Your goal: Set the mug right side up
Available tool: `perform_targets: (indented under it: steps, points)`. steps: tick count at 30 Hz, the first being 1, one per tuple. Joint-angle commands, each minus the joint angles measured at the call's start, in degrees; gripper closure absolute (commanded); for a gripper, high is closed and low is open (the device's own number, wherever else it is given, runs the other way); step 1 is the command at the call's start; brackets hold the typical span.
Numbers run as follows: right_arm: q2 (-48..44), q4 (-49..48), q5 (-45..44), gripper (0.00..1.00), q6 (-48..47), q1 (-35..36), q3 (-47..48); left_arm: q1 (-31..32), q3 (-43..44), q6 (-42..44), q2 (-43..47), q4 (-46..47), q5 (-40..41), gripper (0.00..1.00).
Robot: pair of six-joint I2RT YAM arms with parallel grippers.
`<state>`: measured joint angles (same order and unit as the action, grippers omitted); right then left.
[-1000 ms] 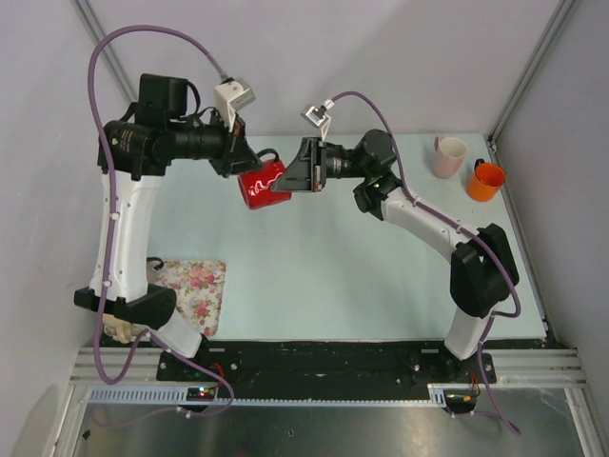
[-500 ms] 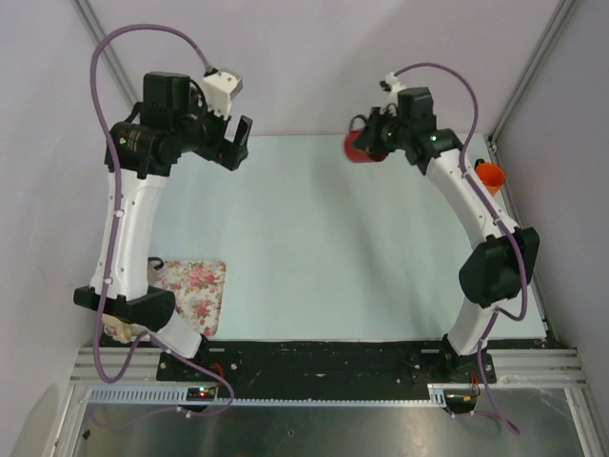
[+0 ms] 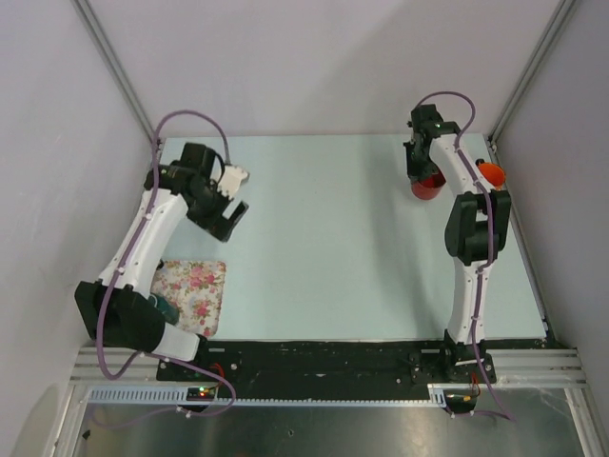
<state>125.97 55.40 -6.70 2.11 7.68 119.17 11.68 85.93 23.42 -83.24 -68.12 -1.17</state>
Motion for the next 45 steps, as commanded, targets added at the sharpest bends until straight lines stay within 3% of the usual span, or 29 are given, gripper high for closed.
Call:
perform_targets:
  steps: [1, 5, 9, 12, 16, 23, 28, 32, 35, 41, 45]
  points:
    - [-2.34, -3.40, -1.61, 1.00, -2.70, -2.14, -2.84, -0.40, -8.19, 7.06, 4.08, 0.21, 0.58, 0.00]
    - [-1.02, -6.55, -2.31, 1.00, -2.42, -3.39, -5.91, -0.43, -13.29, 9.85, 4.06, 0.28, 3.79, 0.00]
    - [1.14, -7.50, -0.92, 1.00, -2.36, -4.43, -4.97, -0.44, -15.96, 13.88, 5.18, 0.23, 2.00, 0.01]
    - [2.48, -6.14, 0.77, 1.00, -2.29, -5.09, -3.11, -0.37, -18.06, 17.98, 5.07, -0.36, 3.91, 0.08]
    - [2.99, -4.37, 1.50, 0.80, -2.62, -5.38, -1.85, -0.03, -20.98, 23.66, 4.29, -6.12, 8.30, 0.13]
    - [1.20, -2.87, 1.33, 0.48, -3.61, -5.13, -1.72, 0.10, -25.85, 27.37, 7.27, -9.14, 15.53, 0.08]
    - [-2.89, -1.89, 0.68, 0.30, -3.99, -3.49, -2.25, -2.27, -17.87, 19.74, 7.00, -5.91, 13.95, 0.07]
    - [-6.77, -1.44, -0.20, 0.04, -4.41, -1.19, -2.29, -7.98, -15.21, 26.29, 3.62, -2.68, 15.85, 0.03]
    - [-10.06, -0.87, -0.40, 0.01, -4.52, 0.00, -2.27, -11.91, -13.80, 33.01, -1.00, 0.25, 18.85, 0.02]
    - [-15.16, 0.15, -0.06, 0.01, -4.53, 2.79, -3.64, -16.43, -13.37, 43.15, -7.20, 3.59, 19.32, 0.18]
    - [-17.06, 0.88, -0.49, 0.01, -4.46, 4.76, -5.04, -18.49, -11.94, 44.36, -13.03, 4.97, 22.07, 0.25]
